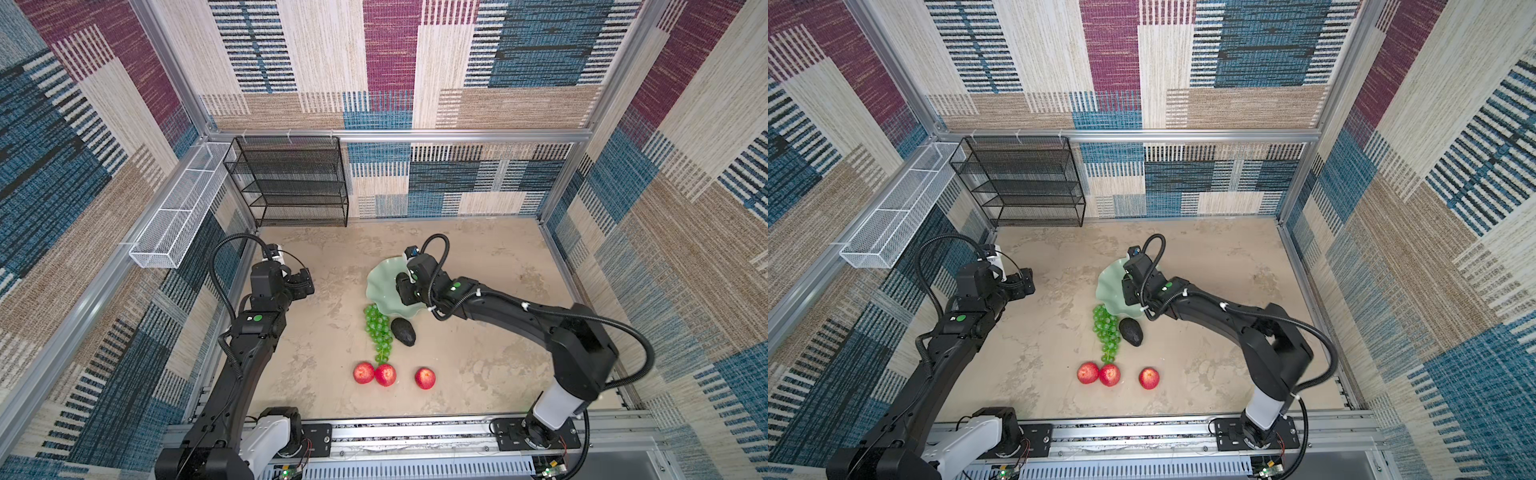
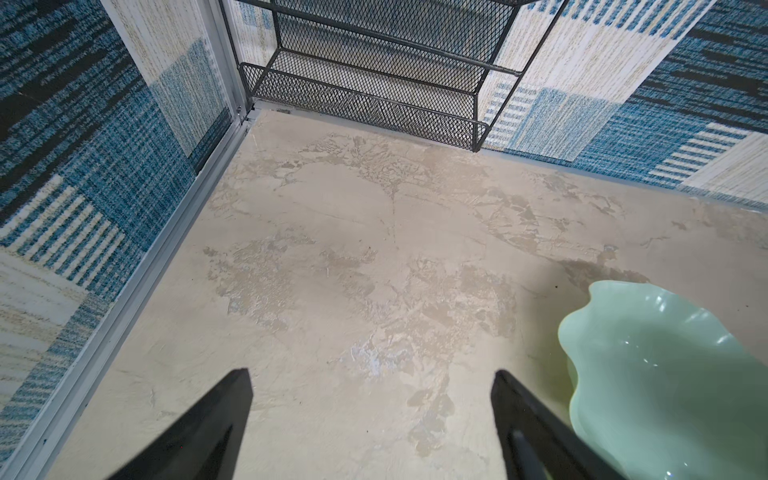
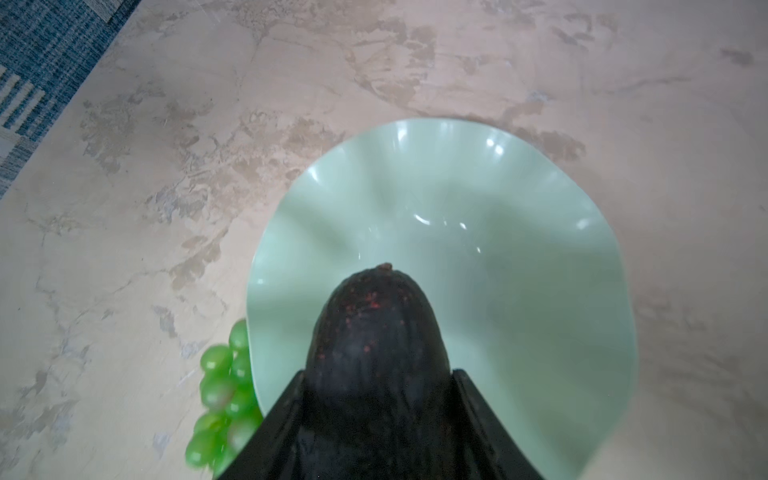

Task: Place and organize the fake fruits in the fruit bowl
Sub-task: 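Carry the avocado into the green bowl and release it with the right gripper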

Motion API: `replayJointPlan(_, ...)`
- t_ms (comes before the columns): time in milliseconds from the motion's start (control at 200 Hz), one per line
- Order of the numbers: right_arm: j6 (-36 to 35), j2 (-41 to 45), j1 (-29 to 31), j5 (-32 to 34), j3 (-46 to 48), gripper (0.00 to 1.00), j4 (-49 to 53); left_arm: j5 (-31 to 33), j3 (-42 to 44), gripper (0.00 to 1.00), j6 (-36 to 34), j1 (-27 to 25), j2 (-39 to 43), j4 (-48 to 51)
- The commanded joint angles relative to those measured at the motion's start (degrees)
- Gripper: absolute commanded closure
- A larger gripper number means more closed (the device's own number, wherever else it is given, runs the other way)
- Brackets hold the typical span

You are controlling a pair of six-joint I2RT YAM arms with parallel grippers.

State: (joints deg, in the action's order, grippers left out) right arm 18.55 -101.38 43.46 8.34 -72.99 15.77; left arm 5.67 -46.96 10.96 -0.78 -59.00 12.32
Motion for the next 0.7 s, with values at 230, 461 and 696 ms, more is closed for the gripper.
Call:
replayJointPlan(230, -6.43, -15.99, -3.80, -6.53, -10.69, 0.57, -2.91, 0.00, 0.58, 0.07, 1.80, 0.01, 1.30, 0.28)
replayJointPlan(461, -5.30, -20.92, -4.53, -8.78, -11.70, 0.52, -4.34, -11.73, -3.43, 0.13, 12.89, -0.01, 4.28, 18.93)
replayJointPlan(696, -3.99, -15.59, -5.52, -9.89, -8.54, 0.28, -7.63, -23.41, -2.35, 0.25, 19.36, -5.06, 6.86, 34.02)
